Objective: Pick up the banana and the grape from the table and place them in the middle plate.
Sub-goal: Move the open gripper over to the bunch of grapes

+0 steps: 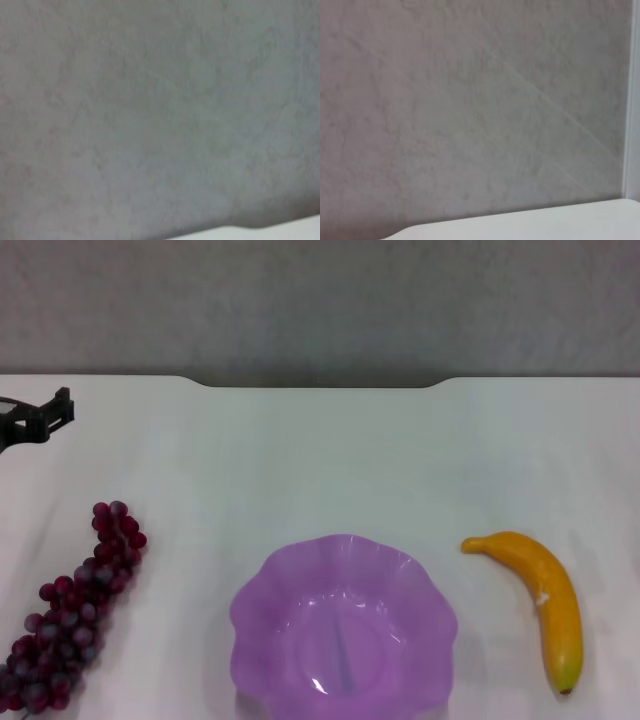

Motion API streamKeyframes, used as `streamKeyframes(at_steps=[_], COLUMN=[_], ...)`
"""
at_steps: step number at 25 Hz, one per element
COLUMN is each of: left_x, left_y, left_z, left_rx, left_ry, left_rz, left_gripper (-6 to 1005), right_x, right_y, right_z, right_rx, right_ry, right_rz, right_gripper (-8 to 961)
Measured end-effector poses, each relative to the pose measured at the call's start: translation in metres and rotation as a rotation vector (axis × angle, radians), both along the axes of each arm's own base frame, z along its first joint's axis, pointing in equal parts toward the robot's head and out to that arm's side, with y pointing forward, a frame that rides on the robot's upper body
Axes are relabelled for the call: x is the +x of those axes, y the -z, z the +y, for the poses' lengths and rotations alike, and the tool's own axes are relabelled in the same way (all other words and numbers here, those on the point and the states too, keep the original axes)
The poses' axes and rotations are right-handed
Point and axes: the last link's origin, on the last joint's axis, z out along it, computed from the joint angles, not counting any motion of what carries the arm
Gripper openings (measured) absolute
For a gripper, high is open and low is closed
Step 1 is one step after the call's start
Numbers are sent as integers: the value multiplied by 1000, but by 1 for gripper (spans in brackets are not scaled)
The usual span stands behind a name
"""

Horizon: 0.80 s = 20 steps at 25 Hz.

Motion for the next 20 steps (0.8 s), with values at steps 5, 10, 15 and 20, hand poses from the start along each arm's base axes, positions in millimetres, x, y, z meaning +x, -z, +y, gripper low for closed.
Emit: streamKeyframes(at_steps=[5,10,15,20], left_x=[3,15,27,31], left_y=[-3,-7,-3,3], left_z=[0,-4,-10,-13], left_rx=[-70,-196,-334,-441], left_ry=[-87,-198,-283,-359], left_rz=[-6,-3,37,57], left_gripper=[846,842,838,835], right_x=[0,2,2,1], right_y=[-1,-2,-2,-2], right_z=[0,0,0,1], right_rx=[5,8,8,8], right_ry=[3,8,9,7], right_rz=[9,11,11,11], right_gripper=[561,561,561,562])
